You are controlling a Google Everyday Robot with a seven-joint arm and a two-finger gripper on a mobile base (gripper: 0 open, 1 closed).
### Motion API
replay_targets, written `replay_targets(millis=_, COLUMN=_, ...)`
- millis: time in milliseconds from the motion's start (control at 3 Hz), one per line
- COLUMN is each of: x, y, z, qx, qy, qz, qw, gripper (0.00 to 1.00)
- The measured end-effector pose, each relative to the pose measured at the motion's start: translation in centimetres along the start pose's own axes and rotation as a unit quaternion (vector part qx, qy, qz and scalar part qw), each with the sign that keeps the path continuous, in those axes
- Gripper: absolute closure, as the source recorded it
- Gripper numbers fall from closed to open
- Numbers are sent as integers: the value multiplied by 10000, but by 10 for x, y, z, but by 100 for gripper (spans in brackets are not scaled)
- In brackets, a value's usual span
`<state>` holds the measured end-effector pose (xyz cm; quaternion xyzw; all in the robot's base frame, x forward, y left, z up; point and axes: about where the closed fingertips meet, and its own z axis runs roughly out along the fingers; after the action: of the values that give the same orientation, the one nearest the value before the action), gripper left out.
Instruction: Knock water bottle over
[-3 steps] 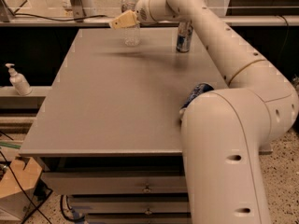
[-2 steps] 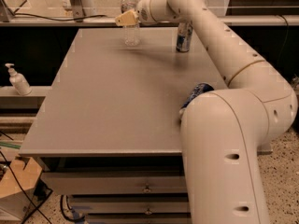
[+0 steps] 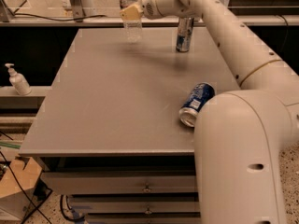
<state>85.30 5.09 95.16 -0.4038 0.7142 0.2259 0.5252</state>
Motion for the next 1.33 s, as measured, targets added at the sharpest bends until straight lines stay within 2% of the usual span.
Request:
replay_targets(millis=333, x=-15, y=29, z=-30, qx=-403, qy=318, qz=-863, qw=9949, gripper=100)
replay_targets(millis=667, x=-16, y=62, z=-53, qx=-852, qy=1041, qz=-1708, qw=9761, gripper=100)
replay_targets(millis=1000, x=4, y=92, z=-71, qx=-1347, qy=1883, qz=-2213, qw=9473, gripper=82)
replay_targets(millis=1333, x=34, y=117, z=-86, qx=-1755, qy=2863, qz=-2558, qw=9065, gripper=58)
